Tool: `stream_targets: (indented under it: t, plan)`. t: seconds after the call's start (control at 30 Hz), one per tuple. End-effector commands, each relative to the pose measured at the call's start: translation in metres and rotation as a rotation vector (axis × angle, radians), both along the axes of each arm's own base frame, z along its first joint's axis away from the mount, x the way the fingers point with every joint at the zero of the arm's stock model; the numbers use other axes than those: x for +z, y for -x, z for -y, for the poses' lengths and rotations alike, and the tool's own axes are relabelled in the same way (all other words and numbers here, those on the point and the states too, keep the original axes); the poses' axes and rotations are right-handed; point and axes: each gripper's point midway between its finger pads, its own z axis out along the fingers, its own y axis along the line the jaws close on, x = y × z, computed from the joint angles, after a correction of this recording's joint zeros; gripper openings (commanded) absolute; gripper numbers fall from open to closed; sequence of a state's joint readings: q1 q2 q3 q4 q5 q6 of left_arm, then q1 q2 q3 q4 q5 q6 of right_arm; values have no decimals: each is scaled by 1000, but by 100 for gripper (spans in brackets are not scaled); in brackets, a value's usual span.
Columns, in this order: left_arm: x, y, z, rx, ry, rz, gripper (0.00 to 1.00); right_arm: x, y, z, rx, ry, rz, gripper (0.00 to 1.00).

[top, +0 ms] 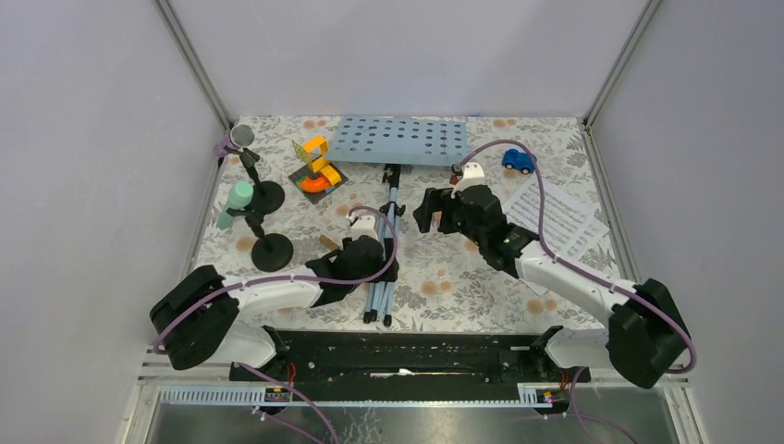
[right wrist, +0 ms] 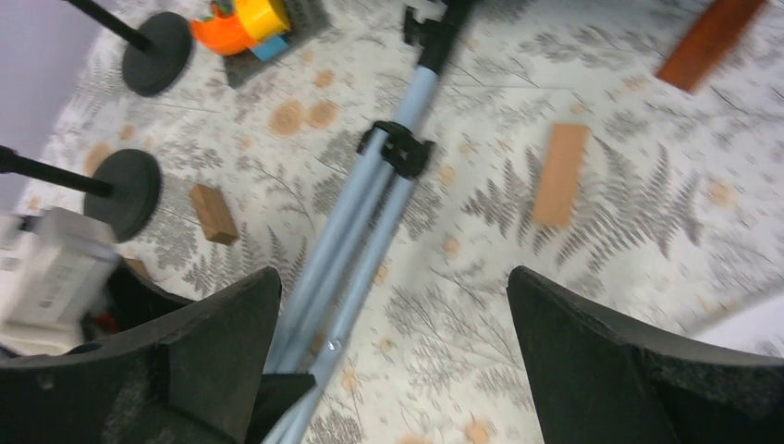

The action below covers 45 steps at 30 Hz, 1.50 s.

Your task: Pack up the instrument practice props

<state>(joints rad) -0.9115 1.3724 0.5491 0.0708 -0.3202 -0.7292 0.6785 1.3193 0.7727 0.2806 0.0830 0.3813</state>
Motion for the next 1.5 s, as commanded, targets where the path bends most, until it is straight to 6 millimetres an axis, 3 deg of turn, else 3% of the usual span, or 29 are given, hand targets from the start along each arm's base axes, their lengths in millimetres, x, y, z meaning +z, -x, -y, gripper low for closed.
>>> stream_targets:
  t: [0.0,0.07,0.3,0.43,0.73,0.83,1.07,1.23,1.33,1.47]
  plan:
    - [64,-22,7,13,40,128,85,-6,20,55,-171,187,-163,100]
    - [85,-24,5,21,49,154,98,-3,30,69,-192,248,-218,100]
    - [163,-25,-15,58,61,235,99,-21,59,90,-169,325,-293,100]
    - [202,-20,-42,168,63,240,99,-28,74,91,-148,316,-348,100]
    - [223,12,-117,391,68,224,99,-20,93,98,-136,256,-338,100]
    - [231,22,-142,469,61,220,99,-19,97,89,-72,213,-311,100]
    - [284,38,-164,444,102,280,99,5,100,28,210,-13,-192,100]
    - [325,43,-178,438,139,364,99,39,81,-28,363,-239,-3,100]
    - [336,43,-181,424,114,381,99,59,83,-77,484,-245,175,100]
    - [343,44,-183,412,109,393,99,71,77,-151,593,-208,315,100]
